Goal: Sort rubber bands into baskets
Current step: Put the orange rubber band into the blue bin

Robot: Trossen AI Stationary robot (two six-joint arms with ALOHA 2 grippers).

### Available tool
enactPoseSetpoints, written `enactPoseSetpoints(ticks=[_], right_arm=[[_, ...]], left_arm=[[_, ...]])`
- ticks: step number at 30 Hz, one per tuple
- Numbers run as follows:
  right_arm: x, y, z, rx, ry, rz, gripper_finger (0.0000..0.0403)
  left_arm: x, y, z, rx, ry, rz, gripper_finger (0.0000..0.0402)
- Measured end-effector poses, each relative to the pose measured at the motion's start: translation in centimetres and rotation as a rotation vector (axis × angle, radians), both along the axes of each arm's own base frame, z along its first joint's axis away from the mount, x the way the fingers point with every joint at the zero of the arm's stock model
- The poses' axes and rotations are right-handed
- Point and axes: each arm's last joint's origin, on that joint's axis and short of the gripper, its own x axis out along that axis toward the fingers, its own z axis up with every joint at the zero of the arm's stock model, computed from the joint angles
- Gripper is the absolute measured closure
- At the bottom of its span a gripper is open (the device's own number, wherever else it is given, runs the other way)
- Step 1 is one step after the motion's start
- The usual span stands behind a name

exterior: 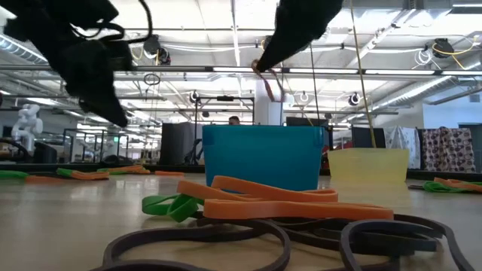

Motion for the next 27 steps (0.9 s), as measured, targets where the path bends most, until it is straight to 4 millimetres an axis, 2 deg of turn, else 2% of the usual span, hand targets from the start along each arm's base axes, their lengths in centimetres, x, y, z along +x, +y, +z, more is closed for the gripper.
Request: enactPoseSetpoints(ticks=[6,11,15,18,22,25,27], right_arm=[[0.6,-2.4,-0.3,0.049,0.035,0.041,0.0368],[1.4,-3.6,-1.1,0.045,0.028,0.025,0.034],[2.2,-3.8,-2.1,0.068,0.036,0.032,0.0318],[2.6,-3.6,-3.0,0.137,0.053,0.073,0.0302],[3.0,-3.7,-3.8,0.236,0.06,0.038,0.0283],[3.2,-3.9,-3.6,0.254,0.041,0.036,0.0271],[3.5,-4.2,-2.7,0.265,0.012,0.038,0.0266]], left_arm=[[-2.5,0.4,0.8,-0.006,0.0,0.137,0.0323],[-3.9,0.5,1.2,-0.019,-0.021,0.217,0.0323],[-4.0,0.5,1.4,-0.024,-0.045,0.218,0.0323],[-4.0,0.5,1.4,-0.025,-0.044,0.217,0.0323],[-4.0,0.5,1.4,-0.027,-0.045,0.219,0.0323],[-4.0,0.5,1.4,-0.042,-0.05,0.235,0.0323],[-4.0,0.5,1.4,-0.042,-0.05,0.235,0.0323]])
